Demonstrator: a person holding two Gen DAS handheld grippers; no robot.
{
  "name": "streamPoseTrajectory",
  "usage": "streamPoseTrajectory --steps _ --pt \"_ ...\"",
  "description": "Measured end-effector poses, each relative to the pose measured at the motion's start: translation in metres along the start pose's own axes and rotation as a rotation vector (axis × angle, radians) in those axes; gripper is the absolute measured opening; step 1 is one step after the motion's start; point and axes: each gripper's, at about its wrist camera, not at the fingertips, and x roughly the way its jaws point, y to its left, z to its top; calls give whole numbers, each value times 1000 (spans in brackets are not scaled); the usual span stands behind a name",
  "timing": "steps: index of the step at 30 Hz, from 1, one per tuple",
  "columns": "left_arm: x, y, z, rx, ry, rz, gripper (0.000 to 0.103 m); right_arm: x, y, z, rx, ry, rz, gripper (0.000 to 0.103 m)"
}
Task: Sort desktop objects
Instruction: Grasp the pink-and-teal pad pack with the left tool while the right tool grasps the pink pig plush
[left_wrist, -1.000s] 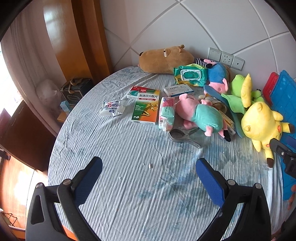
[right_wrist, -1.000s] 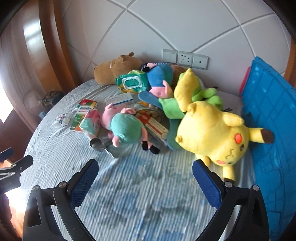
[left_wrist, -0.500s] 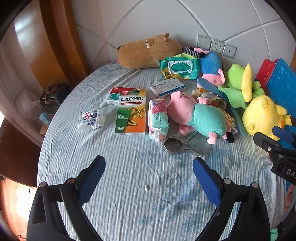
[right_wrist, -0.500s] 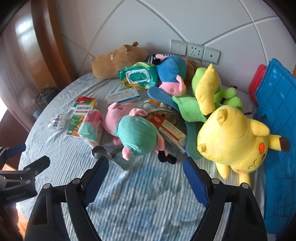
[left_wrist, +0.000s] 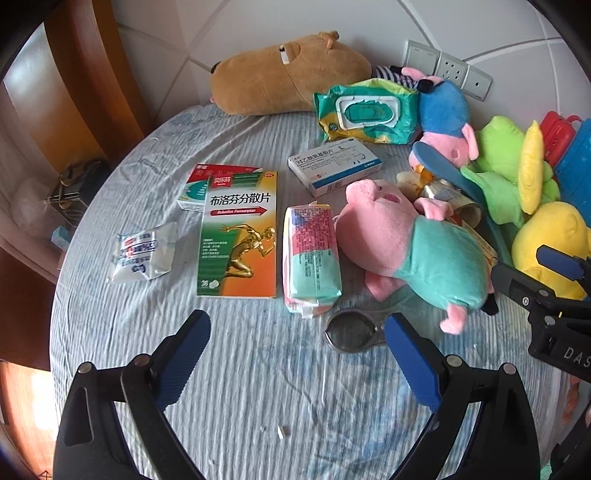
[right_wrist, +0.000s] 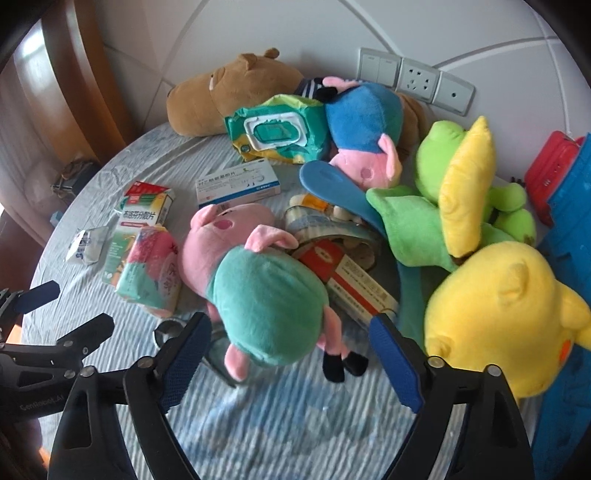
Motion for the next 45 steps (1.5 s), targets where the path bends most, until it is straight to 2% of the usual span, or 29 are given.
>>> streamPoseTrajectory --steps 3,17,22,23,26,32,34,37,38,39,40,41,42,45 --pt "20 1 8 -3 23 4 97 20 -1 6 0 18 3 99" --pt "85 1 27 4 91 33 97 80 16 17 -61 90 27 102" --pt "99 -2 28 12 99 27 97 89 21 15 -77 85 35 102" --pt "102 -2 28 13 100 26 91 90 22 15 -84 84 37 102" --pt "104 -5 29 38 82 54 89 95 24 15 -90 85 55 101" --pt "107 -6 33 44 65 71 89 99 24 17 -107 78 71 97" --pt "107 -8 32 56 61 82 89 103 21 17 -94 86 79 103" --pt "109 -11 32 81 57 106 89 109 17 17 -73 105 107 103" --pt "107 -10 32 80 50 106 83 107 19 16 -80 99 103 102" --pt "105 -9 32 79 44 107 72 105 20 15 -88 93 99 97" --pt "103 -8 32 77 39 98 67 102 21 13 -90 84 98 91" --pt "98 -8 32 76 38 67 56 97 21 11 -87 77 98 89" --pt "95 -9 31 81 39 45 50 95 19 8 -78 78 99 86" --pt "88 -17 25 96 48 18 49 86 12 -1 -51 86 94 82"
